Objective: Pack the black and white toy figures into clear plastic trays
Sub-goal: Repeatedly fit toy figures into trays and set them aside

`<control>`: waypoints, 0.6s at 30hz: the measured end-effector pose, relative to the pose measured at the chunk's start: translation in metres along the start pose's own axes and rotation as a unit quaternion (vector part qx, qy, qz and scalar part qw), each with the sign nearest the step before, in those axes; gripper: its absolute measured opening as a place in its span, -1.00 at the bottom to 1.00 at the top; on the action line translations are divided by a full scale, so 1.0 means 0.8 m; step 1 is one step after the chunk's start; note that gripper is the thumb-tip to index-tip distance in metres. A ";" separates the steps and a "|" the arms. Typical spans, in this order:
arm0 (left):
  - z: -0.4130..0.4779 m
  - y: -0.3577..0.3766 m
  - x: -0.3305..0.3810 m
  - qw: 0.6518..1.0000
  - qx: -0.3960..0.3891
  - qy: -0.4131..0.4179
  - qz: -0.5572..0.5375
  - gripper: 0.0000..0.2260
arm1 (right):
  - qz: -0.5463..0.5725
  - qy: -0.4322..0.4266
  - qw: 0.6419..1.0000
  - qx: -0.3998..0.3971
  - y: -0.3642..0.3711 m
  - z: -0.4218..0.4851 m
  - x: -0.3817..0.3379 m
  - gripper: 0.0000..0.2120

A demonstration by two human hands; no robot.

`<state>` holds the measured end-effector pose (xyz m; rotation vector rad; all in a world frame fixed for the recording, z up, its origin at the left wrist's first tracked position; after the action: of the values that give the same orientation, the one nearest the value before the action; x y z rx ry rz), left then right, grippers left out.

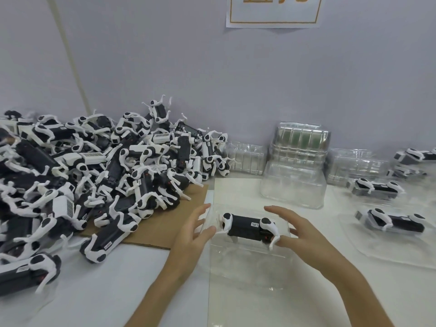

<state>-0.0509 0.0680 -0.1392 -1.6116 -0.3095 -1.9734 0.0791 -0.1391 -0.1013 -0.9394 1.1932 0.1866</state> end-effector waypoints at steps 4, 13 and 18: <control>0.001 0.002 -0.009 0.999 -0.001 -0.044 0.001 -0.48 | 0.082 0.077 0.992 0.057 -0.010 0.008 0.014 -0.55; 0.003 0.010 -0.015 0.998 -0.030 -0.054 -0.012 -0.67 | 0.048 0.169 0.983 0.059 -0.006 0.013 0.035 -0.44; -0.003 0.005 0.001 0.998 -0.046 -0.001 -0.054 -0.41 | 0.106 0.078 0.990 0.057 -0.004 0.005 0.009 -0.30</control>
<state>-0.0506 0.0638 -0.1397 -1.6864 -0.3165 -2.0938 0.0865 -0.1410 -0.1058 -0.7359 1.4350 0.2144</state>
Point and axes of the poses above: each hand's wrist, its own z-axis towards the middle knuckle, its own y-axis out of the palm, x = y × z, the point moved 4 cm from there along z, towards the middle knuckle, and after that the axes turned 1 degree about y, right-handed, at the moved point
